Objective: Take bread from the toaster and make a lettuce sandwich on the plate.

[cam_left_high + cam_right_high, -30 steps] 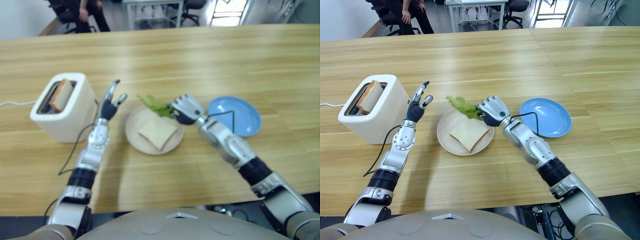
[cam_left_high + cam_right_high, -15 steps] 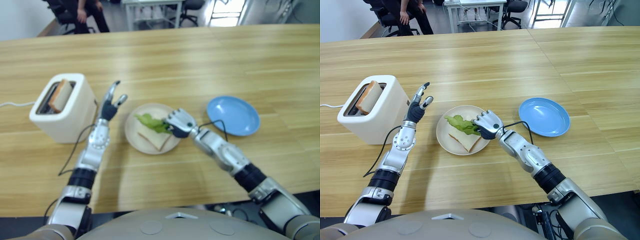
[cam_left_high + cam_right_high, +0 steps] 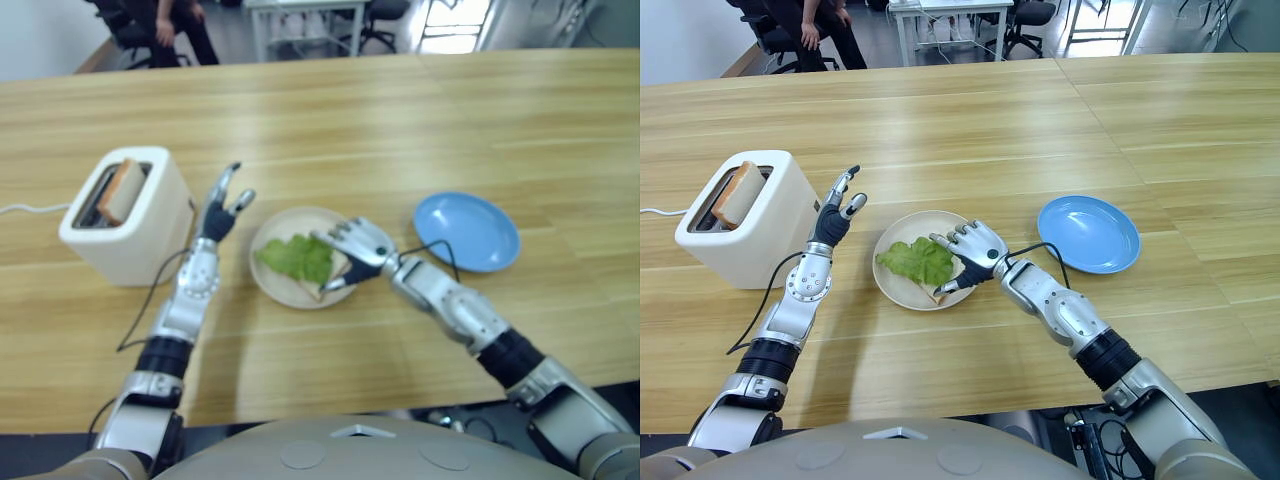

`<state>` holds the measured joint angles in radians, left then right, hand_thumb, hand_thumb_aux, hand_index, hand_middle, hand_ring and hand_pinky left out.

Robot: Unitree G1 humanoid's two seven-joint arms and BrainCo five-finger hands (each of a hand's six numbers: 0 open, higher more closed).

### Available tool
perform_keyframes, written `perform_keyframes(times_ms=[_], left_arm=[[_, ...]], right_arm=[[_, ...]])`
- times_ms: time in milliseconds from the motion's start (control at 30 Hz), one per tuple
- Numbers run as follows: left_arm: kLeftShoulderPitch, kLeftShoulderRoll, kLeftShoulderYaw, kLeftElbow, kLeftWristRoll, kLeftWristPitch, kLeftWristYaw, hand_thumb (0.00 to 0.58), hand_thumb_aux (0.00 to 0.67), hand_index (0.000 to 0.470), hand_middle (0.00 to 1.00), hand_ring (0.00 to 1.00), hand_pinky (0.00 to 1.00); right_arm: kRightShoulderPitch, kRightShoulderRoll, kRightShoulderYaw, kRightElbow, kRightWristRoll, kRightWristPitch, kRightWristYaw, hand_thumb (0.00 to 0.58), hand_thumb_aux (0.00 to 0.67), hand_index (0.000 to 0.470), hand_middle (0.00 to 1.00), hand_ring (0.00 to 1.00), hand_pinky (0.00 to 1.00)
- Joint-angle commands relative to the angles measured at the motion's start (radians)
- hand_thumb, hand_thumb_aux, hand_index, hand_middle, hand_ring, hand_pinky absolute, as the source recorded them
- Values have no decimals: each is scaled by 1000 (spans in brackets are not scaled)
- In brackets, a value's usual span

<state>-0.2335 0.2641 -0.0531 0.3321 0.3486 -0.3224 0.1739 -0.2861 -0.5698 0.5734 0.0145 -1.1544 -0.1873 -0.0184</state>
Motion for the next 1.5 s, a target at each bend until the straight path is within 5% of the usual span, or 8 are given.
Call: perform_keyframes(times_ms=[33, 267, 500, 700, 867, 1033, 1233, 1500], left_arm=[[-2, 8, 0, 9, 5, 7, -1, 0, 0, 0, 0, 0, 0], [20, 20, 10, -67, 10, 17, -9, 0, 0, 0, 0, 0, 0], [74, 71, 76, -515, 13, 147, -103, 0, 0, 0, 0, 0, 0], [86, 255, 302, -753, 50, 311, -211, 0, 0, 0, 0, 0, 0], [125, 450, 454, -640, 85, 412, -294, 0, 0, 0, 0, 0, 0], [197, 577, 415, -414, 216, 504, -316, 0, 0, 0, 0, 0, 0], [204, 558, 308, -191, 188, 503, -346, 0, 0, 0, 0, 0, 0], [212, 509, 235, -183, 136, 500, -371, 0, 0, 0, 0, 0, 0]], right_arm=[[23, -40, -59, -76, 25, 6, 53, 0, 0, 0, 0, 0, 0], [66, -108, -319, -235, 253, 37, 117, 0, 0, 0, 0, 0, 0], [108, 90, -606, -152, 817, 30, 117, 0, 0, 0, 0, 0, 0], [138, 231, -679, -70, 1084, 42, 173, 0, 0, 0, 0, 0, 0], [164, 260, -694, -28, 1124, 24, 170, 0, 0, 0, 0, 0, 0], [178, 261, -702, -45, 1139, 22, 174, 0, 0, 0, 0, 0, 0], [180, 308, -774, -100, 1354, 94, 224, 0, 0, 0, 0, 0, 0], [188, 309, -817, -142, 1422, 138, 226, 0, 0, 0, 0, 0, 0]])
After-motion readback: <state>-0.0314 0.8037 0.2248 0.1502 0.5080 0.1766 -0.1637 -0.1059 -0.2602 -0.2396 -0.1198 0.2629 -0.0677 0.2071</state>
